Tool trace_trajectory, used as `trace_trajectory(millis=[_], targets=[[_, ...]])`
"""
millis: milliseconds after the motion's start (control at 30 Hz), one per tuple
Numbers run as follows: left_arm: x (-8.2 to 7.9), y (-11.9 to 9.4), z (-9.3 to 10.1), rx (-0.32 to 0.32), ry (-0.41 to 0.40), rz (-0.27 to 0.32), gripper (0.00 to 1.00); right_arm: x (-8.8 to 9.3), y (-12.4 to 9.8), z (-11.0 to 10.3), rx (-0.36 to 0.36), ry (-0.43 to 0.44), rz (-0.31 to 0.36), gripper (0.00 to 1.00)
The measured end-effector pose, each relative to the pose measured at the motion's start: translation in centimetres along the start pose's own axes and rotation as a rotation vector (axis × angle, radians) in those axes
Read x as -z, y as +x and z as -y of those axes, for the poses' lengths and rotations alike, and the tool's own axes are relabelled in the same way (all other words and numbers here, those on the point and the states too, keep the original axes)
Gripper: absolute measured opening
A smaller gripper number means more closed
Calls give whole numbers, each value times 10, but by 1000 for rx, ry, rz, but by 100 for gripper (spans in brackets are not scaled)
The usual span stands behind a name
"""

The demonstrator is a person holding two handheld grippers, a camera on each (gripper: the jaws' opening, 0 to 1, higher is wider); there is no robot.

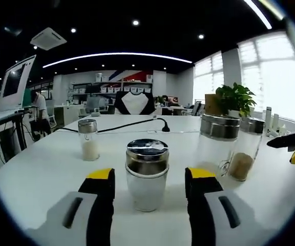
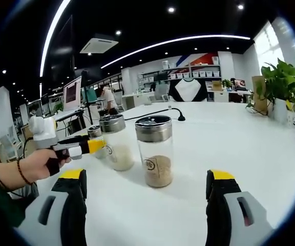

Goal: Rotate the seasoning bottle until the label or dispensing opening points toward the visible target arrow and the bottle remains upright within the marked orientation range

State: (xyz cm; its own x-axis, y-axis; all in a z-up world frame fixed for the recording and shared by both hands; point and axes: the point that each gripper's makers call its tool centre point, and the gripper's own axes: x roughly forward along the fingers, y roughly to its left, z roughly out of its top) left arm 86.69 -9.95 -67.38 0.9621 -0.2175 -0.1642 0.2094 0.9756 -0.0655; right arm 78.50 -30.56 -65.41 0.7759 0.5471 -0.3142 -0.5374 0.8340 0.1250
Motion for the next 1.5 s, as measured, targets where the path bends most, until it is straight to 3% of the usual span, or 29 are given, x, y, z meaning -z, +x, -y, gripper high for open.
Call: trace_trajectory(millis=[167,567,667,1500], targets=[[10,9,-2,1,10,-35,56,-2,0,2,11,1,5,99],[3,11,3,22,4,-11,46,3,2,3,9,14,-4,99],[3,12,1,14,49,-12,37,4,2,3,12,21,-7,99],[3,9,4,100,55,13,36,2,1,7,29,25,-1,99]])
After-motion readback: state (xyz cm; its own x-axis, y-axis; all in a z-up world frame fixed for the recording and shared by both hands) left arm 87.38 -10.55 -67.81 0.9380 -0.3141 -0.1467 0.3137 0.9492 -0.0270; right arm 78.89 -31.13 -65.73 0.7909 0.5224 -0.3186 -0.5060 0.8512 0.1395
